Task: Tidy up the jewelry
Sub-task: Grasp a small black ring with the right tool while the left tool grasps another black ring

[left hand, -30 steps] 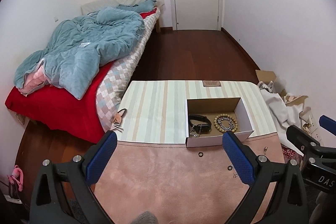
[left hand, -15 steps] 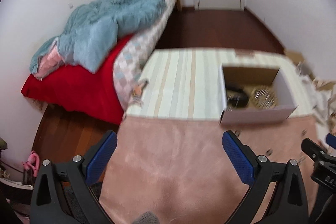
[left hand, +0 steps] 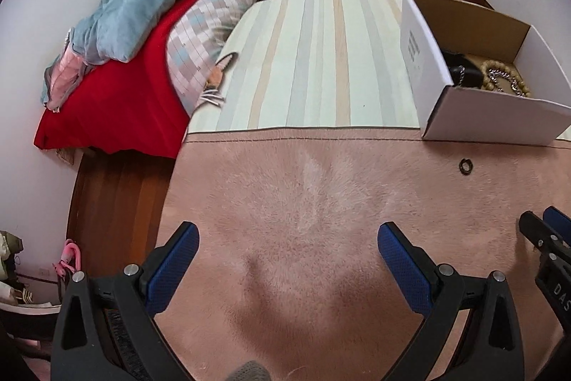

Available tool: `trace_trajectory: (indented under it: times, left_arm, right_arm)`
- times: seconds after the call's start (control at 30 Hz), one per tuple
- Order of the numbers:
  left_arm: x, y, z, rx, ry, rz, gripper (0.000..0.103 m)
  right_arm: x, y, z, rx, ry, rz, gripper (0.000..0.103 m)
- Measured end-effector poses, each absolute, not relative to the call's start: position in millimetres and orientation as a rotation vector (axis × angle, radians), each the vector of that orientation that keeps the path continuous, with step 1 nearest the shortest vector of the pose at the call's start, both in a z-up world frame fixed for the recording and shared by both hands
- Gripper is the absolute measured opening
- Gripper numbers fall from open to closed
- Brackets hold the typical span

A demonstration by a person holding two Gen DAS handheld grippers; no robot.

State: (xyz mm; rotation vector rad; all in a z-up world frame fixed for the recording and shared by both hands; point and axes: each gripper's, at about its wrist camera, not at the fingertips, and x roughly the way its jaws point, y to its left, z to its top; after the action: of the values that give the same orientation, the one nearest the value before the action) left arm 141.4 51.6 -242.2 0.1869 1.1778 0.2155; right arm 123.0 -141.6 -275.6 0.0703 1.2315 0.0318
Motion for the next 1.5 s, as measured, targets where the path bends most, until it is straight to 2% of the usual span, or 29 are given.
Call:
trace_trajectory:
  times: [0.13, 0.2, 0.43, 0.73, 0.93, 1.03, 1.1, 1.13, 1.2, 1.27, 1.43, 1.5]
  left_arm:
    - [145.2, 54.5, -246.8, 0.183, 1.186, 0.219, 0.102]
    - [145.8, 55.3, -247.2, 0.183, 1.187, 0.222, 0.102]
    - [150.4, 49.5, -246.4, 0.155, 1.185, 0.188, 0.102]
    - [172.1, 4.3, -247.0, 0.040, 1.195, -0.007, 0.102]
    - [185.3, -25.7, -251.9, 0.057, 1.195, -0.074, 0.089]
    - [188.6, -33.7, -255.0, 0.070, 1.196, -0.086, 0.088]
    - [190.2, -36.7, -257.0, 0.071, 1.198, -0.095, 0.082]
    - [191.1, -37.6, -258.4, 0.072, 1.201, -0.100, 0.074]
    - [192.5, -39.1, -261.2, 0.074, 1.208, -0.108, 0.067]
    - [192.9, -40.2, -264.0, 0.075, 1.218, -0.114, 0.047]
    - [190.3, -42.5, -265.3, 0.069, 1.219, -0.136, 0.014]
    - [188.9, -43.5, -264.6, 0.067, 1.220, -0.140, 0.010]
  right_arm:
    - [126.4, -131.3, -273.6, 0.008, 1.226, 0.035, 0.029]
    - [126.0, -126.5, -274.3, -0.026, 1.219, 0.035, 0.013]
    - [126.8, -137.2, -270.9, 0.006, 1.215, 0.025, 0.013]
    - [128.3, -181.8, -252.6, 0.089, 1.178, -0.058, 0.013]
    - [132.1, -205.8, -253.1, 0.118, 1.176, -0.108, 0.013]
    - [133.0, -215.3, -255.0, 0.134, 1.178, -0.123, 0.013]
    - [133.9, -220.7, -255.5, 0.139, 1.178, -0.128, 0.013]
    - [134.3, -222.3, -256.2, 0.141, 1.177, -0.130, 0.013]
    - [135.5, -223.5, -256.1, 0.146, 1.176, -0.133, 0.013]
    - [135.9, -224.0, -255.9, 0.151, 1.172, -0.134, 0.013]
    - [136.7, -222.0, -253.7, 0.152, 1.166, -0.131, 0.013]
    - [135.7, -220.9, -251.3, 0.153, 1.160, -0.131, 0.013]
